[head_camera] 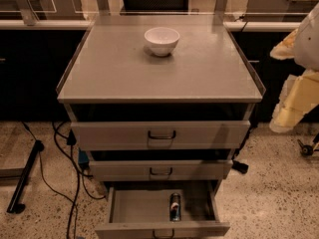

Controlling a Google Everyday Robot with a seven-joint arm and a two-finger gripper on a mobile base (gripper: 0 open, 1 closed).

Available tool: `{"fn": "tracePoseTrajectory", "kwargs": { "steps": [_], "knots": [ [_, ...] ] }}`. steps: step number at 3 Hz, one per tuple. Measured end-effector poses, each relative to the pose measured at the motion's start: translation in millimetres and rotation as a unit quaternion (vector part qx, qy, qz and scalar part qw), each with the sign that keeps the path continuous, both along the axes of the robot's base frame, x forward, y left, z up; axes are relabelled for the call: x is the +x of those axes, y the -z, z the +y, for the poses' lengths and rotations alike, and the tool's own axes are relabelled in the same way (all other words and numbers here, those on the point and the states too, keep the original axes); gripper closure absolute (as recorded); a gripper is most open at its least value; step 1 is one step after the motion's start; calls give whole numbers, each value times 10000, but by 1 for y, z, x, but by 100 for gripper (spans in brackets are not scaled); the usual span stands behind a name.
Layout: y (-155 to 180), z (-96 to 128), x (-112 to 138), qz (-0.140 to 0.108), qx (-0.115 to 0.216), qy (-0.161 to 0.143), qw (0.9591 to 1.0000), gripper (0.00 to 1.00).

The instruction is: Pick redbull can from bottom drawer and place on counter

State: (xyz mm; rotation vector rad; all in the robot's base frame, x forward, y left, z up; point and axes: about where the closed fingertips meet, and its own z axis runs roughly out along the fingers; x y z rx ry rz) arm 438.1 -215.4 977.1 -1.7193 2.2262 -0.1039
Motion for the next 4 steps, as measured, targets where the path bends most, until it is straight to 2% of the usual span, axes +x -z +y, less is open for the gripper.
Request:
{"fn": "tracePoseTrajectory", "kwargs": {
  "steps": [1,3,4],
  "knots": [
    [22,15,-5,17,156,25,9999,47],
    [105,52,-11,169,672,107,9975,95],
    [156,70,-17,295,997,138,9945,100]
  ]
}}
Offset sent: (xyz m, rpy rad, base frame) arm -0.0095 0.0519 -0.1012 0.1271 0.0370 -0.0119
